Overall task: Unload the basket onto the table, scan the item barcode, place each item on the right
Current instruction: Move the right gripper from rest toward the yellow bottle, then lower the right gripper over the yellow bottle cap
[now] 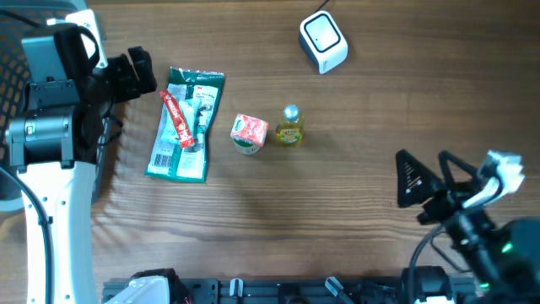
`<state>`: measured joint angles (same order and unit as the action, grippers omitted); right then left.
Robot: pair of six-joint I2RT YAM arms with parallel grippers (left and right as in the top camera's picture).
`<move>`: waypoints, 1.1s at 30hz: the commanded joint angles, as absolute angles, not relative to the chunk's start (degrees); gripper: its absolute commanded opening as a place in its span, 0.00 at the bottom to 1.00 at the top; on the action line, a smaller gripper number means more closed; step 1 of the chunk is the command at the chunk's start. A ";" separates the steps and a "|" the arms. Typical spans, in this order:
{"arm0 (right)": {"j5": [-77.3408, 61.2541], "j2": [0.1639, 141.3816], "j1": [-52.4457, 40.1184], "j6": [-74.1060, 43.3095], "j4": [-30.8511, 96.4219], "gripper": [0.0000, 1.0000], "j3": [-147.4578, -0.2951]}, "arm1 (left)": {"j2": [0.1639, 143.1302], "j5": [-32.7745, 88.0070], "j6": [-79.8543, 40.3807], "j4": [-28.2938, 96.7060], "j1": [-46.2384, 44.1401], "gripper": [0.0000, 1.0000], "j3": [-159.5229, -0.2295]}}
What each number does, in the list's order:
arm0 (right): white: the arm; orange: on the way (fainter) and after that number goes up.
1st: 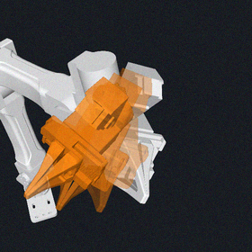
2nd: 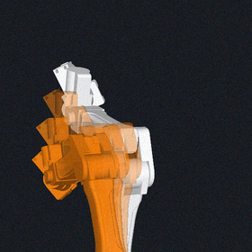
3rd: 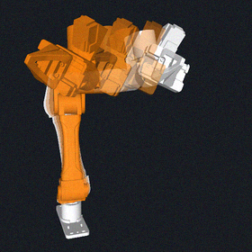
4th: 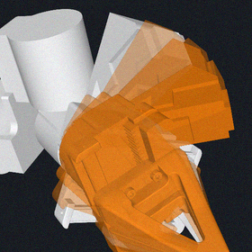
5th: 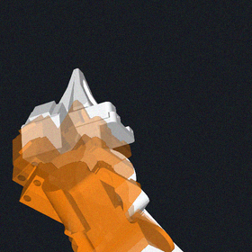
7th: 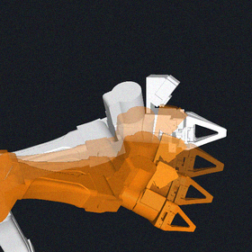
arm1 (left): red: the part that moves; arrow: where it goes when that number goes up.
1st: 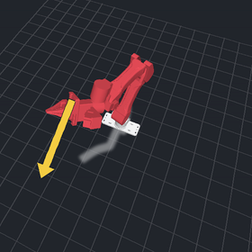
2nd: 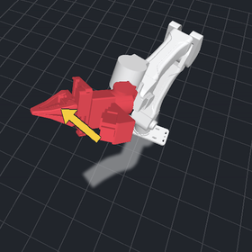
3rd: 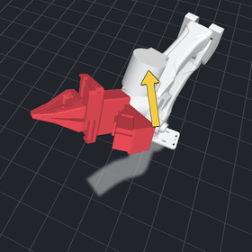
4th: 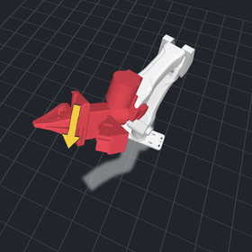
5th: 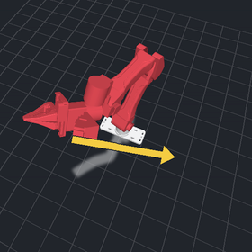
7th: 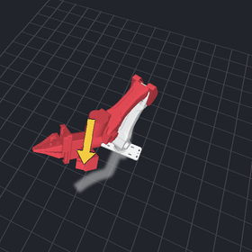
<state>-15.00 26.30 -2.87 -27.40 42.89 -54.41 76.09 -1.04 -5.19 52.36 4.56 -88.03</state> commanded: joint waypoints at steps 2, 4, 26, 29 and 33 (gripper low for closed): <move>-15.07 45.01 -2.66 -22.35 61.01 1.00 -76.64 | 76.23 -1.39 -4.71 52.21 4.78 1.00 -88.51; -15.59 50.94 -2.66 -23.46 64.34 1.00 -81.80 | 76.23 -1.37 -4.71 52.21 4.78 1.00 -88.51; -6.04 89.01 -25.12 -42.96 56.21 1.00 -85.27 | 76.23 -1.39 -4.73 52.21 4.78 1.00 -88.51; -1.26 92.01 -28.93 -47.18 52.42 1.00 -85.27 | 76.23 -1.39 -4.71 52.21 4.78 1.00 -88.51; 6.79 94.74 -33.78 -59.75 50.83 1.00 -85.03 | 76.23 -1.39 -4.71 52.21 4.78 1.00 -88.51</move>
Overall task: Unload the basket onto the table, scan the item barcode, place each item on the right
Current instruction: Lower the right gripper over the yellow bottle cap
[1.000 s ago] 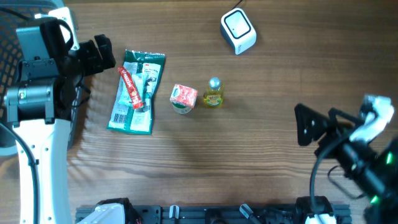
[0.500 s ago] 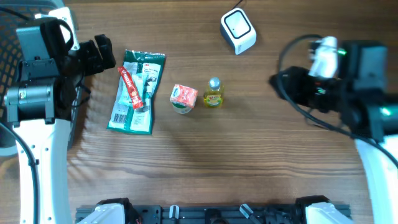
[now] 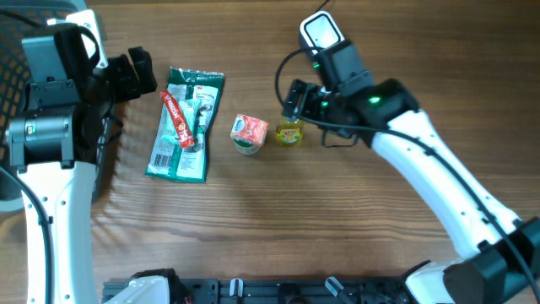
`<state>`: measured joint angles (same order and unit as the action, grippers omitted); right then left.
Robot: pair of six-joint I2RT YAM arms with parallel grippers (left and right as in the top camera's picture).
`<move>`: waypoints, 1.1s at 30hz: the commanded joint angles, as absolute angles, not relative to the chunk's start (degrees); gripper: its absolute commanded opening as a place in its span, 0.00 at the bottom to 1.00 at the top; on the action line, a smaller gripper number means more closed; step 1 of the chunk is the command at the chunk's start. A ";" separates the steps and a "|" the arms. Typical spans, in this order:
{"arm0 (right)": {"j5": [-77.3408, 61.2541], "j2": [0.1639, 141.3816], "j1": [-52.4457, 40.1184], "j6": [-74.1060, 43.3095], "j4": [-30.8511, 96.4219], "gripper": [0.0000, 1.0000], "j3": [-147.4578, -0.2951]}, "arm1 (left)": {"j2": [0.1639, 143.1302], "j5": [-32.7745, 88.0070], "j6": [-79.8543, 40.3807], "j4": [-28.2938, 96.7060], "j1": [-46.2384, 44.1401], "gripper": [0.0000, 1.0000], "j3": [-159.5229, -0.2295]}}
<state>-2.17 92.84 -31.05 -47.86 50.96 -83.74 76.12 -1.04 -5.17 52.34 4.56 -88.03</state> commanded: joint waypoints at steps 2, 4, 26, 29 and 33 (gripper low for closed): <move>8.51 96.14 -35.70 -66.15 50.83 1.00 -85.01 | 76.23 -1.39 -4.71 52.21 4.78 1.00 -88.51; 10.39 97.36 -37.47 -73.06 51.20 1.00 -85.01 | 76.23 -1.39 -4.73 52.21 4.78 1.00 -88.51; 25.39 106.65 -42.78 -103.96 45.65 1.00 -84.99 | 76.23 -1.39 -4.71 52.21 4.78 1.00 -88.51; 24.36 107.53 -42.78 -105.19 45.23 1.00 -84.99 | 76.23 -1.37 -4.71 52.21 4.78 1.00 -88.51; 23.31 108.84 -42.78 -105.19 45.12 1.00 -85.01 | 76.23 -1.39 -4.71 52.21 4.78 1.00 -88.51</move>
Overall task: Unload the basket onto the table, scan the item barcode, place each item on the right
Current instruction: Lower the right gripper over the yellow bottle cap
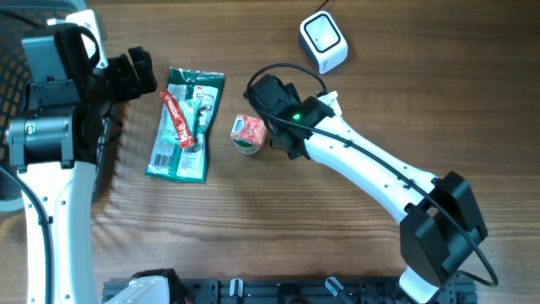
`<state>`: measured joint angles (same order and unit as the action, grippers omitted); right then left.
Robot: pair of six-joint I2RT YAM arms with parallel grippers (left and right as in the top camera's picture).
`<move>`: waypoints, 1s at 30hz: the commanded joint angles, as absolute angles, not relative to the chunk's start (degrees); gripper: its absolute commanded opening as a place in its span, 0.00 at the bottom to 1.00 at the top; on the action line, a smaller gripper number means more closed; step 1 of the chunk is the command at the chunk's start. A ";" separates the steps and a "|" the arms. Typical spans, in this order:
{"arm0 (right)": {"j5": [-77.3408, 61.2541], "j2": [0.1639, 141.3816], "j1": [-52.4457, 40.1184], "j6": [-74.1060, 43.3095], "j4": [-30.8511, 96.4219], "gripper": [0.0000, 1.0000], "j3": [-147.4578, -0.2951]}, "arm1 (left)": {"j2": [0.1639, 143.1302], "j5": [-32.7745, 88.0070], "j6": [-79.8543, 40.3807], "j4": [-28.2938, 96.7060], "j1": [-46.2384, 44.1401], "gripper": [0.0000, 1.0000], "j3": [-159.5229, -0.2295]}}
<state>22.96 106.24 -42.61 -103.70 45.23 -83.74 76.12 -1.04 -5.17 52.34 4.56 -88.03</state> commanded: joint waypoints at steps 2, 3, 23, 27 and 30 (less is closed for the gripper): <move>22.44 109.45 -42.81 -105.19 44.93 1.00 -85.01 | 76.23 -1.39 -4.71 52.21 4.78 1.00 -88.51; 22.26 110.08 -42.81 -105.16 45.01 0.99 -84.99 | 76.23 -1.39 -4.71 52.21 4.78 1.00 -88.51; 26.06 110.61 -42.41 -77.80 47.16 0.43 -85.12 | 76.23 -1.39 -4.71 52.21 4.78 1.00 -88.51; 30.30 108.29 -42.39 -51.35 46.22 0.43 -85.14 | 76.23 -1.39 -4.71 52.21 4.78 1.00 -88.51; 30.02 106.85 -42.39 -29.23 44.86 0.45 -85.14 | 76.23 -1.39 -4.71 52.21 4.78 1.00 -88.51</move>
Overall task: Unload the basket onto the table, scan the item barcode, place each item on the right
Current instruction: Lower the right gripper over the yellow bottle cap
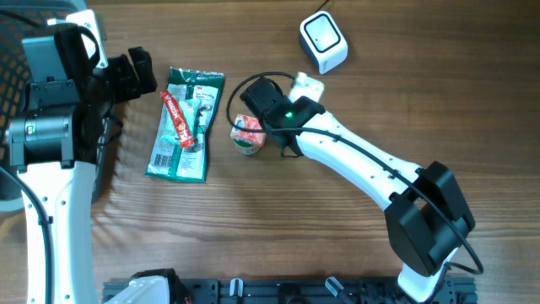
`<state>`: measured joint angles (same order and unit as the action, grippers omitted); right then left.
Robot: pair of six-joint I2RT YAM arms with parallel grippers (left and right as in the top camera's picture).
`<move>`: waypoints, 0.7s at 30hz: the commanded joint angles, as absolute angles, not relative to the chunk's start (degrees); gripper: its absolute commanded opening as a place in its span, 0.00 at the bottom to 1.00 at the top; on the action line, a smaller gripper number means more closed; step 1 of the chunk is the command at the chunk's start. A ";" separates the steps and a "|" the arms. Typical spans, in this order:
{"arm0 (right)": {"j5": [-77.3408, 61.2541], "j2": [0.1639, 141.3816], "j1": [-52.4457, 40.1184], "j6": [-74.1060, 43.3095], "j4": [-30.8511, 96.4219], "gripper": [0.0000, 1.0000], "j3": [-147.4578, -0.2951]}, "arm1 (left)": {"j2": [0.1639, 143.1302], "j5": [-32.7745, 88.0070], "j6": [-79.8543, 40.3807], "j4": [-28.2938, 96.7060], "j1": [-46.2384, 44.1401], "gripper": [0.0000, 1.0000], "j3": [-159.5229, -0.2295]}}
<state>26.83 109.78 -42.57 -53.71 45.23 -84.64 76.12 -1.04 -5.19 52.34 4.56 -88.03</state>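
Note:
A small red, white and green cup-like pack (244, 138) lies at the table's middle. My right gripper (256, 125) is down over its right side, and the wrist hides the fingers, so I cannot tell whether they are open or shut. The white barcode scanner (323, 40) stands at the back, to the right of the pack. At the far left my left gripper (142, 74) hangs beside a green packet, and its state is not clear. The small yellow bottle is hidden under the right arm.
A flat green packet (187, 135) with a red stick (175, 118) lying on it rests left of the cup-like pack. My right arm (363, 169) crosses the wooden table (278, 245) diagonally from the front right. The left arm's white base (51, 211) fills the left edge.
My right gripper has shifted a little left and back and now sits closer over the cup-like pack. The pack, the packet and the left arm have not moved.
At first my right arm was folded at the front right corner and the yellow bottle stood beside the cup-like pack. Then the gripper was near the scanner above the bottle. Later it stood by the pack, covering the bottle, and now it is over the pack.

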 commanded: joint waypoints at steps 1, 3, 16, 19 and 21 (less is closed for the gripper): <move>28.53 106.80 -42.39 -20.97 45.52 0.48 -85.14 | 76.23 -1.39 -4.71 52.21 4.78 1.00 -88.51; 24.01 106.80 -42.30 -12.71 47.27 0.50 -85.10 | 76.23 -1.39 -4.71 52.21 4.78 1.00 -88.51; 5.63 106.80 -34.94 -8.95 47.55 0.43 -85.10 | 76.23 -1.39 -4.71 52.21 4.78 1.00 -88.51; 2.92 106.80 -33.15 -9.15 48.07 0.49 -85.06 | 76.23 -1.39 -4.71 52.21 4.78 1.00 -88.51; 2.94 106.80 -32.91 -9.17 48.93 0.53 -85.06 | 76.23 -1.39 -4.71 52.21 4.78 1.00 -88.51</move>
